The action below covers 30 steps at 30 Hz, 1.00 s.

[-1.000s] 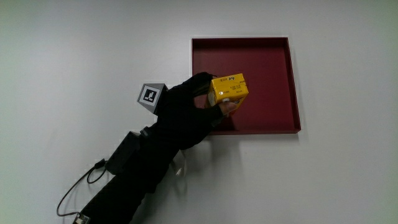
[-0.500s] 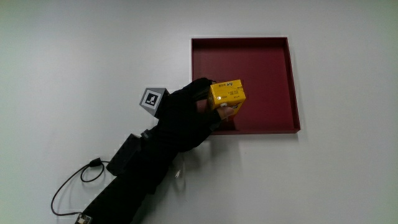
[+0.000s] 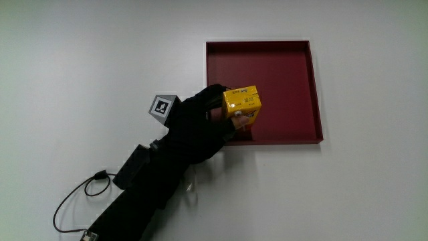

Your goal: Place ice redtea

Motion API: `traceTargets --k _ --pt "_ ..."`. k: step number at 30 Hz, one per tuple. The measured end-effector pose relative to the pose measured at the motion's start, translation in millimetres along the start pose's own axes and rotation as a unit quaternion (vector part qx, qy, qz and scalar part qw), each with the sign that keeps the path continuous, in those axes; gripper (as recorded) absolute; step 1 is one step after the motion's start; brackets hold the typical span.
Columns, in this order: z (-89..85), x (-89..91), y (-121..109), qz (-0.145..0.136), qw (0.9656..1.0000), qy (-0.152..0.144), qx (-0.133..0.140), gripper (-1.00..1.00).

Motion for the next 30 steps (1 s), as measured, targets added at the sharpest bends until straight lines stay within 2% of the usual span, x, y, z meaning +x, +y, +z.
traceTargets --k 9,10,14,15,18,19,20,21,23,25,29,30 --pt "0.2 -1.4 -1.9 0.006 1.0000 0.001 0.002 -0.58" --pt "-0.3 0.9 -2.9 0.009 0.9999 -0.008 0.002 -0.62" --pt "3.8 10.8 -6.9 0.006 1.0000 -0.001 0.000 -0.77" --pt "3.5 18.6 -8.8 0.007 0.9999 -0.013 -0.006 -0.81" --pt "8.2 34.9 -12.5 0.009 0.9996 -0.004 -0.027 -0.92" --pt "12.4 38.6 -13.7 0.001 0.9993 0.020 -0.033 -0.96" --pt "14.7 43.7 -15.7 0.006 0.9987 0.033 -0.038 -1.00" --pt "16.4 48.8 -17.4 0.006 0.9983 0.033 -0.048 -1.00" --pt "22.0 54.0 -21.4 0.014 0.9967 0.053 -0.061 -1.00" --pt "26.1 62.2 -27.5 0.023 0.9961 0.048 -0.071 -1.00" --pt "36.9 72.9 -38.5 0.031 0.9923 0.077 -0.092 -1.00" --pt "38.3 76.5 -42.3 0.031 0.9926 0.068 -0.096 -1.00"
